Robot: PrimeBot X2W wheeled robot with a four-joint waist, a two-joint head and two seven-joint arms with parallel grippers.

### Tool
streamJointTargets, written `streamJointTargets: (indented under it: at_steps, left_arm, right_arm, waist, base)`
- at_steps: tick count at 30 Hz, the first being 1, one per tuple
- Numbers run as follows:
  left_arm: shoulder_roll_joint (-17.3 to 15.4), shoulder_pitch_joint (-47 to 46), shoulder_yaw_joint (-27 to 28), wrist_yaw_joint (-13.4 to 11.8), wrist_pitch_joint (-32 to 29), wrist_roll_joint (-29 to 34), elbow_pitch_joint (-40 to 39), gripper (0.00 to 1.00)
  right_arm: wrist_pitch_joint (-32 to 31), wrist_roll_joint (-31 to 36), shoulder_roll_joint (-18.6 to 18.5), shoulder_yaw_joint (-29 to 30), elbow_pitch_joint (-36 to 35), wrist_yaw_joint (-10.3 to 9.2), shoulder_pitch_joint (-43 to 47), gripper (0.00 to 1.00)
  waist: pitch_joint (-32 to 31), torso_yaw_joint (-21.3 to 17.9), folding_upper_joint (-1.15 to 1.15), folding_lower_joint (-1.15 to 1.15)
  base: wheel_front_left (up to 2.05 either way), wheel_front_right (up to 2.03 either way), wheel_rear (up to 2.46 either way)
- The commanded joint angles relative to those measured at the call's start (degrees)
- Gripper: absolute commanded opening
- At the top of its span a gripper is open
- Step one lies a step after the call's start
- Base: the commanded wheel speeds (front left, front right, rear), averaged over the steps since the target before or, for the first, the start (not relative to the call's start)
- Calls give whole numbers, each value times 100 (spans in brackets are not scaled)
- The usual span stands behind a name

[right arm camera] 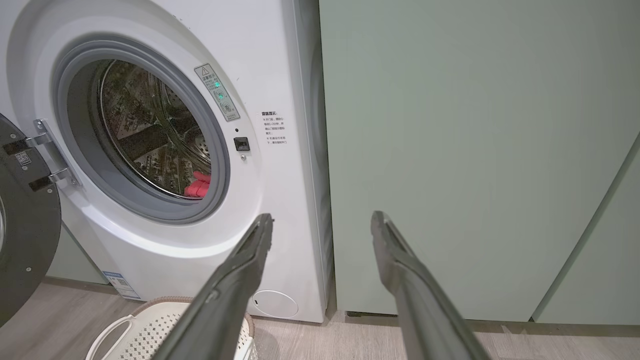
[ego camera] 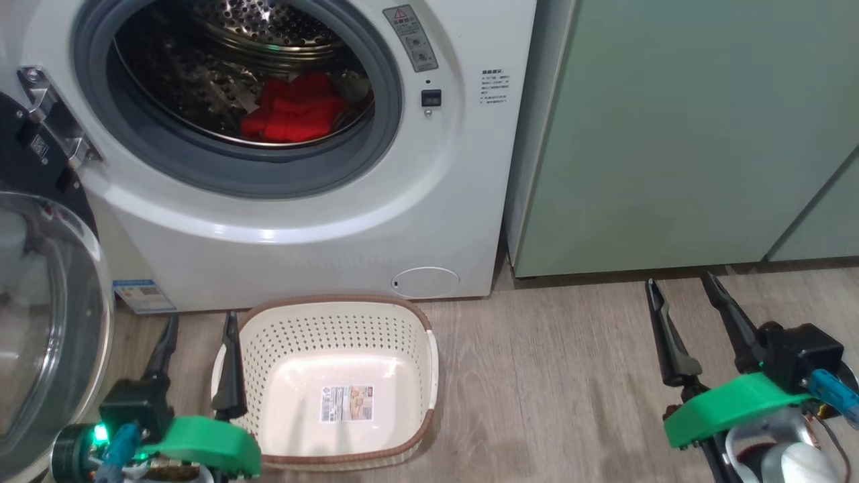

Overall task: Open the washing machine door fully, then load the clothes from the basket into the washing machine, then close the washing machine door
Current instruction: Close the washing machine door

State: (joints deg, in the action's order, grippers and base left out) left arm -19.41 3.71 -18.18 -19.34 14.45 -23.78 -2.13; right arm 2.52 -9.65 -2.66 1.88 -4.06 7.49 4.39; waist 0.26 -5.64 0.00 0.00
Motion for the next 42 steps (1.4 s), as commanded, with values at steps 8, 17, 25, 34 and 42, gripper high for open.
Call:
streamJointTargets:
  at_steps: [8, 17, 25, 34, 42]
  left_arm:
    - [-38, -203, 239, 11, 49, -22, -116, 100]
    - [-51, -229, 209, 8, 40, -29, -126, 100]
    - [-47, -227, 195, 6, 38, -56, -161, 100]
    - [-63, -260, 214, 96, 39, -82, -195, 100]
    - [-62, -240, 197, 107, 42, -86, -169, 100]
  right_arm:
    - [-7, -4, -21, -117, -237, 0, -74, 100]
    - [-1, -17, -21, -99, -236, 0, -73, 100]
    - [7, -24, -21, -87, -220, 0, -83, 100]
    - [10, -42, -21, -76, -202, 0, -84, 100]
    - [22, -64, -21, -70, -178, 0, -78, 100]
  waist:
    - [-2, -6, 0, 0]
    - [-6, 14, 0, 0]
    - [-14, 18, 0, 0]
    - [-38, 25, 0, 0]
    - [-62, 47, 0, 0]
  base:
    - [0, 0, 0]
    - [-107, 107, 0]
    - [-204, 204, 0]
    - [-158, 158, 0]
    - [-35, 35, 0]
